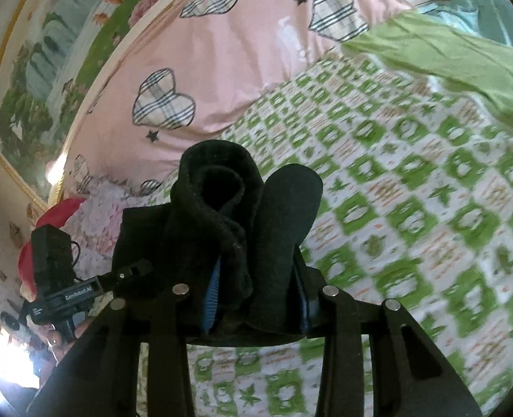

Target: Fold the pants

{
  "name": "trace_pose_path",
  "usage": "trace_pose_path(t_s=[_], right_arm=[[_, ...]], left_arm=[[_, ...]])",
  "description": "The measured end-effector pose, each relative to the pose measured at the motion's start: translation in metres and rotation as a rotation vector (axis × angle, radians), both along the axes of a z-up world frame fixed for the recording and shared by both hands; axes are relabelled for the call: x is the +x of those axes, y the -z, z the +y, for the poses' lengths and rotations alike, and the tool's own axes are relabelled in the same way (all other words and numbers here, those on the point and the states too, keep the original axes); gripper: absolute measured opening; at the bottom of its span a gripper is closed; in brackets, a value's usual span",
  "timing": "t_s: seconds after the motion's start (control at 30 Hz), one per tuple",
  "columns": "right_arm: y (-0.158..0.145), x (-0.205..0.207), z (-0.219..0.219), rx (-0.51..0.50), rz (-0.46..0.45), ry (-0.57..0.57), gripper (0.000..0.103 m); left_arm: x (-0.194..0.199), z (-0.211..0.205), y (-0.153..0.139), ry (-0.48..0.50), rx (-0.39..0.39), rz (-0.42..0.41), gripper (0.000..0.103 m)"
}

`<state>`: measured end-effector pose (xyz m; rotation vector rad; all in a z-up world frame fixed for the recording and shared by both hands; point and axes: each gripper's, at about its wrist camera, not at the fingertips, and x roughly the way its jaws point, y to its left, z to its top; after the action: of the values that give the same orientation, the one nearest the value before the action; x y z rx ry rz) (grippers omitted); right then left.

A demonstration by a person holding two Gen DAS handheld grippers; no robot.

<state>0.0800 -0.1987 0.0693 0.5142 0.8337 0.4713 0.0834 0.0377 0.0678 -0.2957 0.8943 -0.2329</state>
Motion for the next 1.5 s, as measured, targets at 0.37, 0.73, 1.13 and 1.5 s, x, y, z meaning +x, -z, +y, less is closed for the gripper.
trace_pose_path(t_s=[0.37,0.73,1.13,1.5], right_arm=[[-0.011,0.02,-0.045,-0.106,-0.02,0.151,0.038],[0.028,0.037,-0.07,-0.131,0.035,0.249,0.047],[0.037,0.027,-0.075,-0.139,0.027,0.263,0.07],[-0.008,-0.011,-0.049,-0.263,-0.129,0.22,0.096]], left_arm=[[0.068,-0.065,0.001,0.116,0.068,-0.028,0.023],[0.104,-0.084,0.039,0.147,0.093,0.019,0.027],[0.087,-0.075,0.038,0.121,0.147,-0.006,0.064],[0.041,-0.06,0.018,0.056,0.168,-0.05,0.078]])
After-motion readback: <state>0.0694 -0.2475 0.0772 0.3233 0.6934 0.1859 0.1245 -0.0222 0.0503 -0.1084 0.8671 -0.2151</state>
